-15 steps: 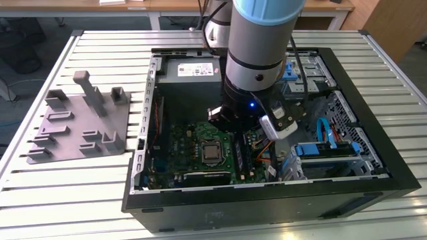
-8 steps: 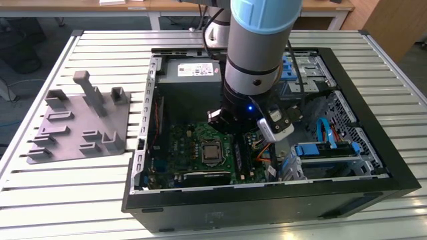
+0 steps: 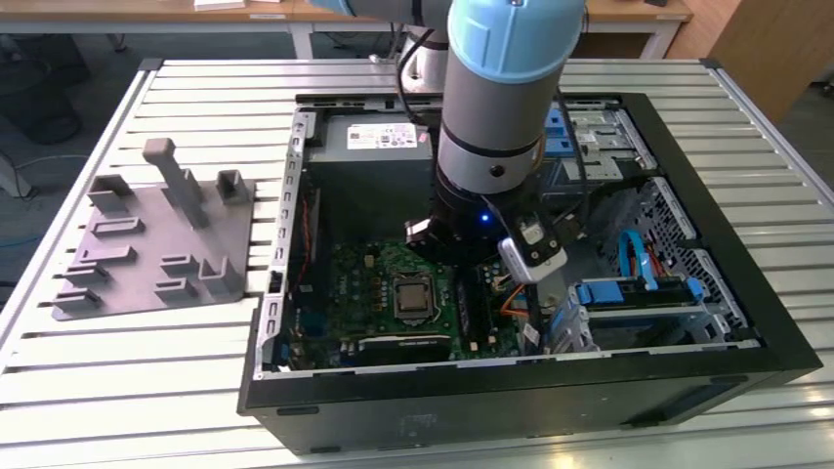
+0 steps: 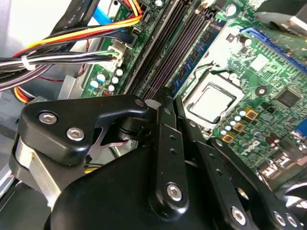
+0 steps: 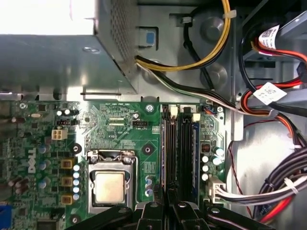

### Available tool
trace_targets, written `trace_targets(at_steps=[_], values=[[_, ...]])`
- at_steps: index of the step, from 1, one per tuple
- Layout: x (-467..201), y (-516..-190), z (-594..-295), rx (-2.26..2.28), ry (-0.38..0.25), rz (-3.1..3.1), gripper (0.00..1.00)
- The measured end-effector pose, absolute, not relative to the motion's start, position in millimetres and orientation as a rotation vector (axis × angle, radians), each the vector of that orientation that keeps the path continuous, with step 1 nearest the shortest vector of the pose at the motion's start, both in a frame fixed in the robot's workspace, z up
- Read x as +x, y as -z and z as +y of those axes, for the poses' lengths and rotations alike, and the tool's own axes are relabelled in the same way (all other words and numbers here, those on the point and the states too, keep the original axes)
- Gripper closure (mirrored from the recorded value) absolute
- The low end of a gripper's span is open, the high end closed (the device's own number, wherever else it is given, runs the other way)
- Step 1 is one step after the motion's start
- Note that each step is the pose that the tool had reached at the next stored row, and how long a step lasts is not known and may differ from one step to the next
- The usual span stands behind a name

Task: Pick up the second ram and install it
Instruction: 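Insert the second ram into the second slot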

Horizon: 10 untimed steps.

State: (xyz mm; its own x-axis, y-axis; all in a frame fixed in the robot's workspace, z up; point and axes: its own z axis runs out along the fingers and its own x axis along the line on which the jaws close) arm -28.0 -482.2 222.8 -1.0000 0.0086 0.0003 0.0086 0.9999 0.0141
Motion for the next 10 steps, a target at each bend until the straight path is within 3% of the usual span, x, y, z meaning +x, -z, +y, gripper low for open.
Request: trace_targets(at_steps=[10], values=[[-26.6,-218.5,-480.5,-0.119,0.019,-3.140,0.86]])
